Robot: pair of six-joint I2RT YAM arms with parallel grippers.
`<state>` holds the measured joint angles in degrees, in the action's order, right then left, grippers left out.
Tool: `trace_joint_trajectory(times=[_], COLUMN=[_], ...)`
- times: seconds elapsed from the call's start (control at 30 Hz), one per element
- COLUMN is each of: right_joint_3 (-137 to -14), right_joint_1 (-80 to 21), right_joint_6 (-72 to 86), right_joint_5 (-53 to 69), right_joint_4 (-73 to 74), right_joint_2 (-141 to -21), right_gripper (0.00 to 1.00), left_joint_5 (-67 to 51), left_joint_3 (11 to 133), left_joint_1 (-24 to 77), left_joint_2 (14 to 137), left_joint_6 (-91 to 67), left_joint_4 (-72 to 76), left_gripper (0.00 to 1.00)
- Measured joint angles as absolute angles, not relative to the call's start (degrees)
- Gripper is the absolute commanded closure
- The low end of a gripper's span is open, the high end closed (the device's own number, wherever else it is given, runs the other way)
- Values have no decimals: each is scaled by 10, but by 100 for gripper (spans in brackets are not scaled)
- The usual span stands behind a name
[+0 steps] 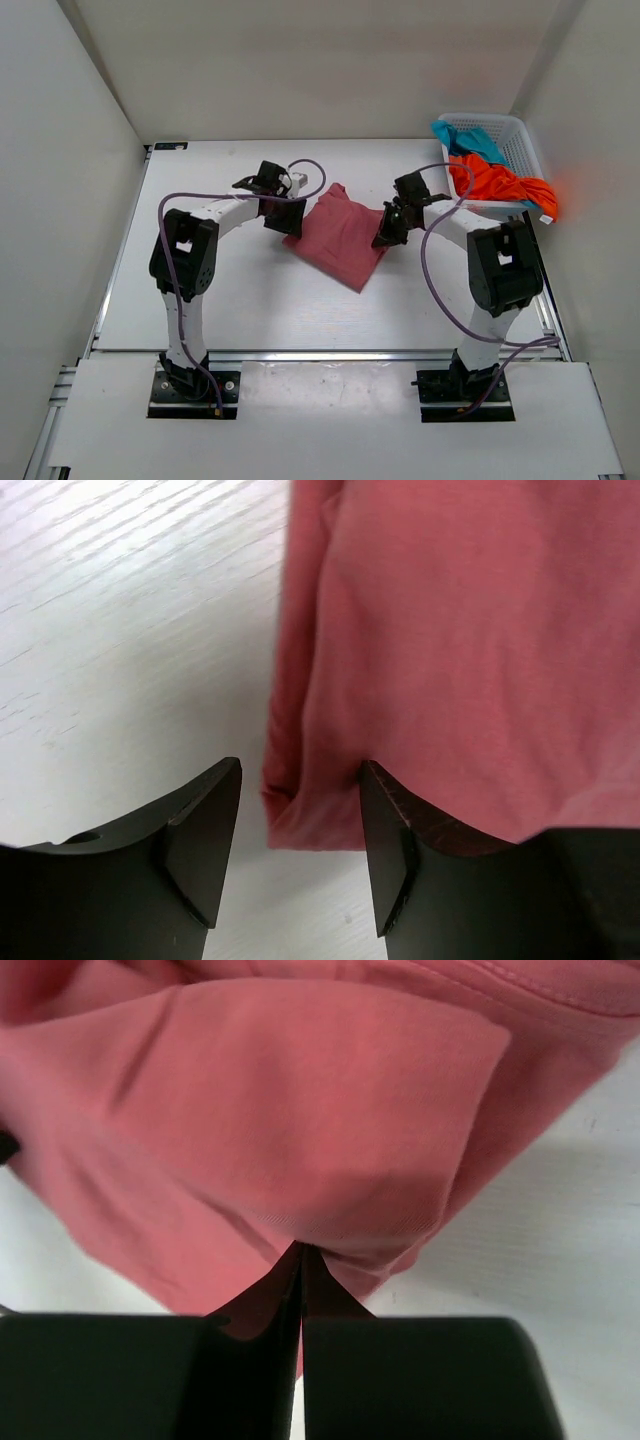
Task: Fold and stack the t-shirts
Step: Smooth out wrinkles on the folded tshirt
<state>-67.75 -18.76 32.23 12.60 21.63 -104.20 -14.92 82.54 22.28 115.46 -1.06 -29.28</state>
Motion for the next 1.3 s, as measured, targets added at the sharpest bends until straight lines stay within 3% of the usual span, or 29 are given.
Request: trace_joint_trajectory(times=[0.13, 0.27, 0.33, 0.43, 0.5, 0.6, 0.8, 1.0, 1.3], right_joint_3=[-672, -672, -687, -729, -762, -810, -841, -825, -874], right_joint_1=[-177, -160, -157, -157, -158, -163, -181, -176, -132], right_joint_6=[331, 333, 325, 309, 298, 284, 265, 255, 252], right_joint_5=[125, 130, 129, 129, 128, 128, 144, 160, 208], right_joint_4=[215, 221, 230, 246, 256, 269, 272, 264, 224], right_joint_2=[-1065, -1086, -1094, -1122, -1144, -1174, -1195, -1173, -1154], right_gripper=[100, 100, 100, 100, 100, 100, 97, 68, 51], left_joint_5=[-136, -126, -124, -124, -124, -124, -126, -130, -149], left_joint_3=[825, 802, 781, 741, 713, 667, 587, 624, 764], left_joint_1=[221, 237, 248, 262, 269, 277, 294, 243, 153], left_joint_2=[1156, 1154, 1146, 1122, 1103, 1070, 997, 981, 1013], left_joint_6=[-13, -14, -15, -20, -25, -34, -47, -50, -48], left_joint_4=[-296, -288, -279, -265, -256, -241, -254, -301, -293], left_gripper=[44, 64, 79, 89, 90, 90, 67, 57, 45])
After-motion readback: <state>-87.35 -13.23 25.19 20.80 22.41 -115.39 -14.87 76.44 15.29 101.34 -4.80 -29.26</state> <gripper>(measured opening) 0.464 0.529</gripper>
